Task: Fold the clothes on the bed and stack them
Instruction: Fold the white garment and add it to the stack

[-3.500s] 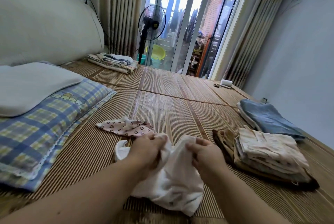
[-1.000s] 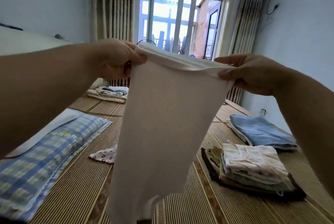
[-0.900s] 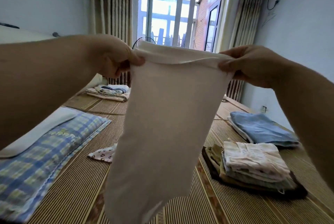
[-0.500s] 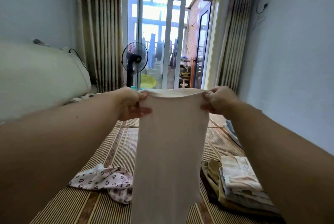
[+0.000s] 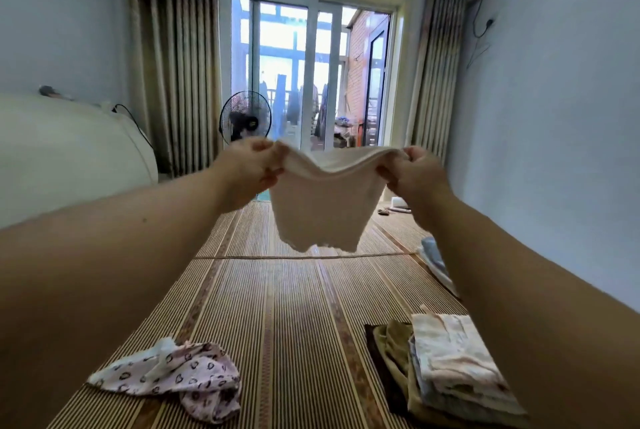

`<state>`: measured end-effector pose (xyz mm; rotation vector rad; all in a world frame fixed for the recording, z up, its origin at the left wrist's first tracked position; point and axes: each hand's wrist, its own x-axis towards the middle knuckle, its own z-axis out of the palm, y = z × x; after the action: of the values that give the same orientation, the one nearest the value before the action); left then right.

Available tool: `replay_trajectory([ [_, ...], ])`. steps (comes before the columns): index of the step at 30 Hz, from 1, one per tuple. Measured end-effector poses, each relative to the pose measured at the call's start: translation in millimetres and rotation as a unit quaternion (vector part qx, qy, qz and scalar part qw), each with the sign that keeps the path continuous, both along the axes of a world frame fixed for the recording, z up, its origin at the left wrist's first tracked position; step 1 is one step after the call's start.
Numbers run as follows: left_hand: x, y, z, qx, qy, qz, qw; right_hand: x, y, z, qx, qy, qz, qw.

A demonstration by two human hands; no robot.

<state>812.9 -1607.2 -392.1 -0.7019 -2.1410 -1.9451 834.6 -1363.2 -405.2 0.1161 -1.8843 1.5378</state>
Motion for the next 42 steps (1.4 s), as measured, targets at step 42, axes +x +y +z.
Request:
replay_trajectory([
  [42, 50.1, -41.1, -321.2, -0.310, -0.239, 0.001, 0.920, 69.3, -17.0, -308.8, 0.186, -0.341, -0.108, 0.915],
])
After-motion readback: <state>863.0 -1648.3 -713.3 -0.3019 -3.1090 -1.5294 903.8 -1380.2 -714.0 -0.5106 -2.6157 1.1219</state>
